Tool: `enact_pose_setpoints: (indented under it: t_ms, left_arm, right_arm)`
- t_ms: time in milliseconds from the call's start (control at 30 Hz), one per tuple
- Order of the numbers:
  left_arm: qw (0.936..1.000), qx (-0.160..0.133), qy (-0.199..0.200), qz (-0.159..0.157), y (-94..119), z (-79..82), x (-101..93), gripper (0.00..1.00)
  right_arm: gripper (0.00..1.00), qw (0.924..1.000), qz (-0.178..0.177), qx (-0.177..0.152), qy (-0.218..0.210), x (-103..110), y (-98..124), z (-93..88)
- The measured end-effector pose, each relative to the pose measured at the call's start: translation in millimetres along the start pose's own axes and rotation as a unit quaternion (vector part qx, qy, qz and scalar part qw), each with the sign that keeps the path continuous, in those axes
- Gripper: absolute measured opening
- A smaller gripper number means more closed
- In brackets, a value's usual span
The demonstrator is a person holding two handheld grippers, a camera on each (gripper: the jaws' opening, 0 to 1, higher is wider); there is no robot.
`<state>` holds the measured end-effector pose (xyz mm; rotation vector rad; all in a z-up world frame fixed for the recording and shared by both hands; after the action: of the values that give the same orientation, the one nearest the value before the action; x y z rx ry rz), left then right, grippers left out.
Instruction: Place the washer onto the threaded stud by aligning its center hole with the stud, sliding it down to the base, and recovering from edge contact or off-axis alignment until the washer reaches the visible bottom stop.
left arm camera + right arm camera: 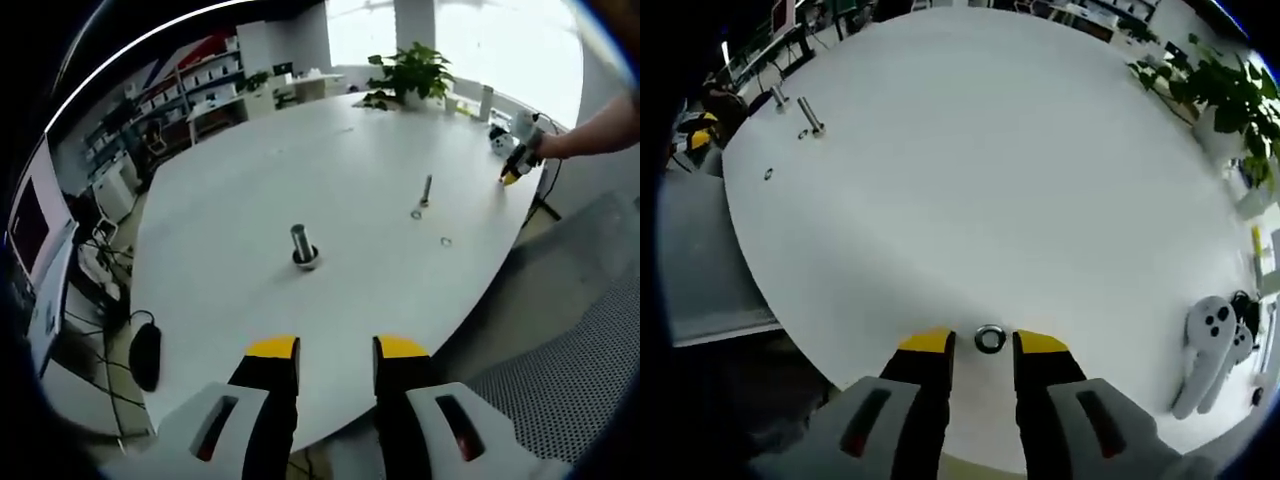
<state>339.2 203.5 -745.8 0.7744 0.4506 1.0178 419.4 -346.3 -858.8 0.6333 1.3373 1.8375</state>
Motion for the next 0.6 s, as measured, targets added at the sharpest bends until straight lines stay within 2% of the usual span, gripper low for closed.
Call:
enact_pose_setpoints:
  t_ms: [67, 433, 600]
  left_arm:
    - [1.0000, 0.001, -0.001, -0.001, 0.1, -0.2, -0.6, 0.27]
    - [1.0000, -0.003, 0.001, -0.005, 0.4, 0.9, -1.9, 0.27]
    - [1.0000, -0.005, 0.004, -0.003, 1.2, 1.3, -1.1, 0.27]
  right_arm:
    - [0.23, 0.9999, 0.002, -0.001, -0.012, -0.8, 0.5, -0.2]
    - [0.22, 0.9997, 0.010, 0.013, 0.021, -0.3, 0.7, -0.6]
    - [0.16, 0.9992, 0.013, 0.026, 0.026, -0.5, 0.3, 0.1]
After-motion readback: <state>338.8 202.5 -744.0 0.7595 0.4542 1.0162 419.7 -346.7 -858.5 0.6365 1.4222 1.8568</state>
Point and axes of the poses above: the point that each gripper's makers call its tool centre point, and the gripper's own axes: y roughly backward along the fingers, x roughly to its left, z roughly out of its top, the point moved 1 cm from there along y, roughly backward along the fingers, and after that the axes turned 5 degrees about y, right-handed, at the moved point
